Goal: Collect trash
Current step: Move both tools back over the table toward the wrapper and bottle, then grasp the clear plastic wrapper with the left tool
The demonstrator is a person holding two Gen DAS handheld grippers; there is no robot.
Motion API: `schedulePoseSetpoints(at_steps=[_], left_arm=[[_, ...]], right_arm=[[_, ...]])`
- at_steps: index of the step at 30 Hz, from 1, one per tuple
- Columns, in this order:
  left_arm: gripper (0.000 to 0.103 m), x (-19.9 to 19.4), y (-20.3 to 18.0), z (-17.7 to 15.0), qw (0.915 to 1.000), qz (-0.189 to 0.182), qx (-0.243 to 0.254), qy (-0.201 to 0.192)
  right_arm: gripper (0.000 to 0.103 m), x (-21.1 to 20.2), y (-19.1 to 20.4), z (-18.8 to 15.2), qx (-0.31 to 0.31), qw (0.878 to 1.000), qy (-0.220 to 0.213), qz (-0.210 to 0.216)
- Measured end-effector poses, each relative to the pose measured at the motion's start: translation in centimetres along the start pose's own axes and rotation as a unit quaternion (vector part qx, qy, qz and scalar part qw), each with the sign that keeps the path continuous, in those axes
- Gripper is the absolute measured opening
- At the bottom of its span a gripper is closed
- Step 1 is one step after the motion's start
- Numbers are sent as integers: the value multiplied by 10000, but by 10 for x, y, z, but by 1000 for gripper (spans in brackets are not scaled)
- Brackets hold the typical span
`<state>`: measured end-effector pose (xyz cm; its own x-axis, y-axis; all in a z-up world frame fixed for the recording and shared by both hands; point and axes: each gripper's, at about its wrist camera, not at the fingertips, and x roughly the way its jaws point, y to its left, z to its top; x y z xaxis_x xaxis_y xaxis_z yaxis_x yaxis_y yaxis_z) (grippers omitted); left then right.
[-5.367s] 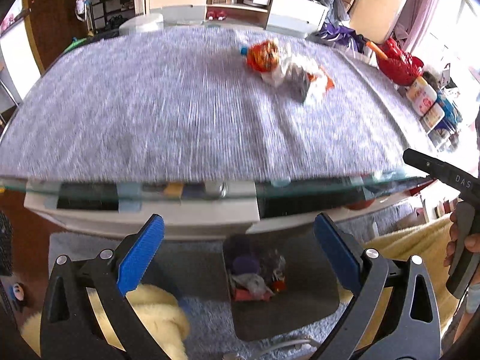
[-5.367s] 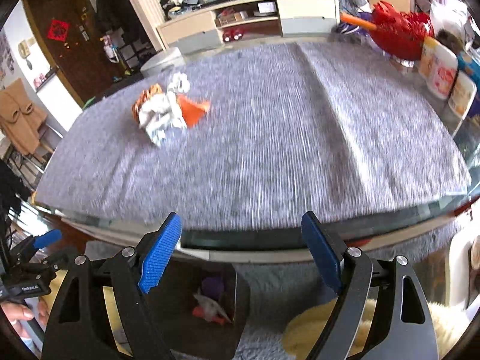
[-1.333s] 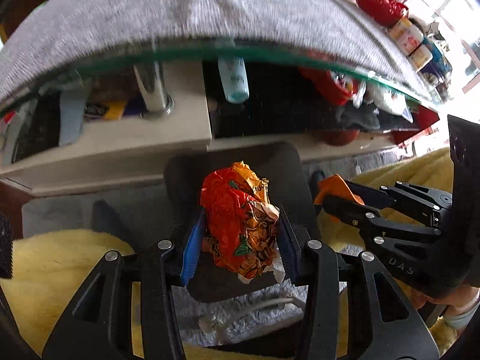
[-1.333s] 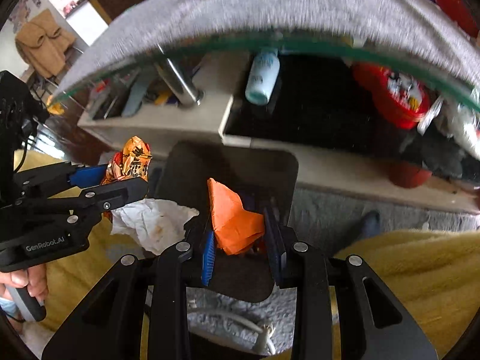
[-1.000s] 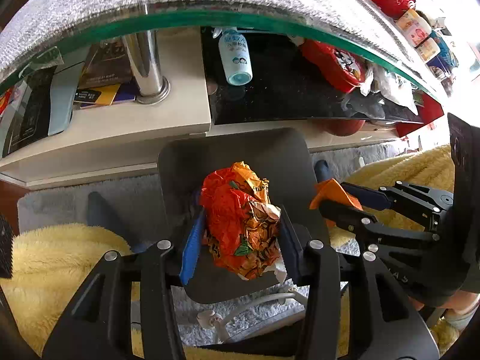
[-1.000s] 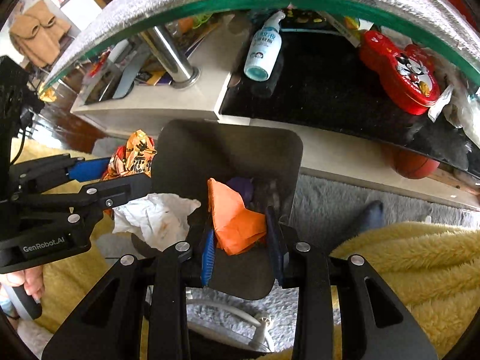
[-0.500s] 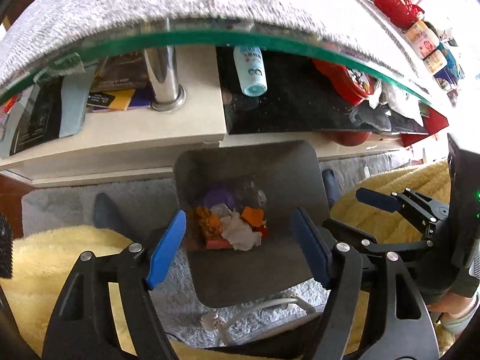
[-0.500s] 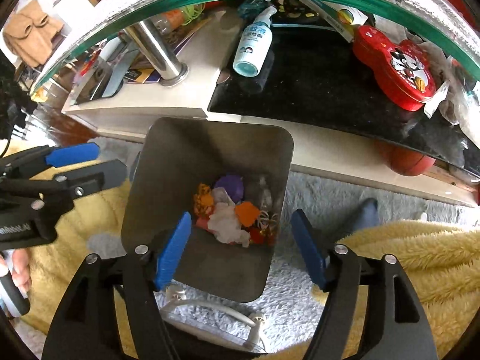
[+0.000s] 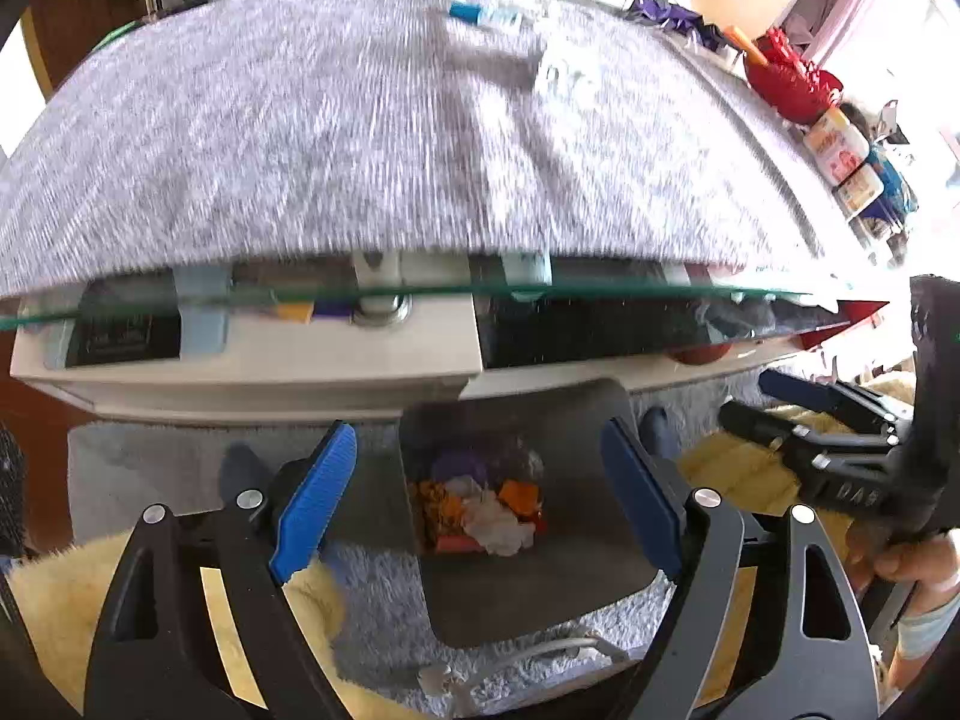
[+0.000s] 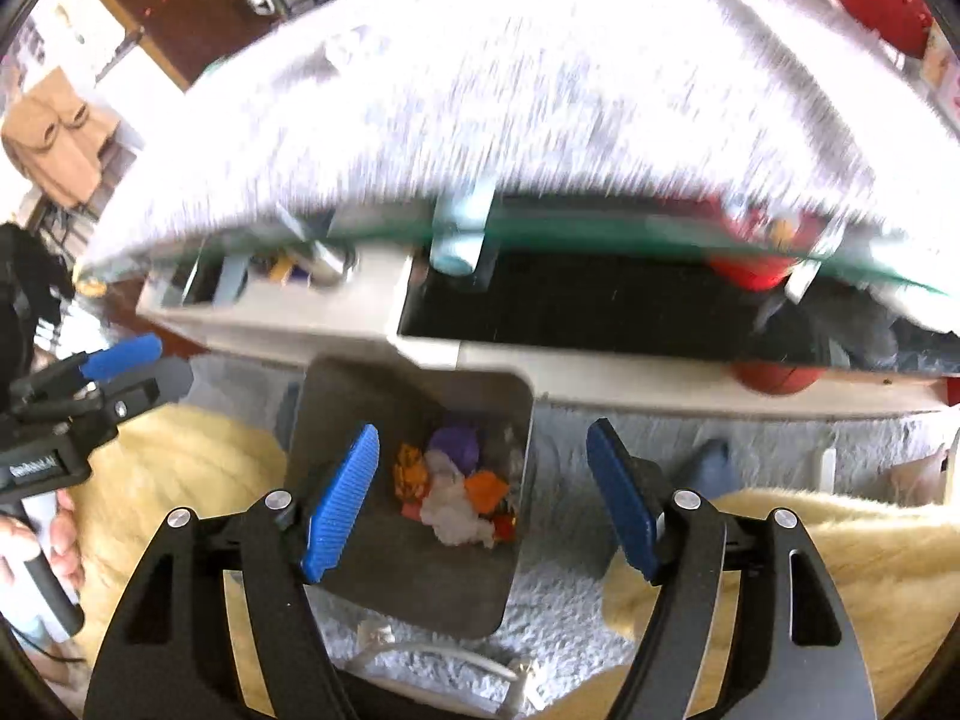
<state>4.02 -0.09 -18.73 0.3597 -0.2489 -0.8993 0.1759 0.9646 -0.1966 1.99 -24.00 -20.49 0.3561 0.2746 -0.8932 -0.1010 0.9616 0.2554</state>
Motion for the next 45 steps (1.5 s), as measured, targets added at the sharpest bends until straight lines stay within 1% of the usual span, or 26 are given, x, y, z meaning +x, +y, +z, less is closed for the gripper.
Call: schedulePoseSetpoints(at_steps=[6,11,15,24,28,32,36,41,42,45], left_arm=[[79,-10,-1,25,9998,-2,118,-171],[79,-12,-8,46,9992,-2,281,-267],[79,-9,-17,68,9983,-4,488,-316],[79,13,-31,122,9965,3,758,-357],[79,25,-35,143,9963,-63,776,-350],[79,41,-40,162,9962,-83,814,-309],[79,55,-46,176,9962,-164,814,-262],[79,72,-50,184,9958,-188,866,-213],[76,76,-49,186,9959,-191,860,-194],[64,78,-47,190,9956,-170,874,-288]], right_arm=[[73,-22,-8,32,79,9992,-375,-55],[73,-25,-16,57,112,9985,-492,-197],[73,-27,-20,84,126,9977,-618,-261],[73,-18,-13,146,0,9967,-752,-314],[73,-10,-11,166,-4,9965,-747,-368],[73,-4,-15,186,123,9961,-775,-401],[73,1,-16,204,181,9954,-836,-436],[73,10,-15,226,138,9951,-841,-494],[73,13,-15,230,137,9951,-836,-501],[73,21,-13,239,124,9954,-808,-499]])
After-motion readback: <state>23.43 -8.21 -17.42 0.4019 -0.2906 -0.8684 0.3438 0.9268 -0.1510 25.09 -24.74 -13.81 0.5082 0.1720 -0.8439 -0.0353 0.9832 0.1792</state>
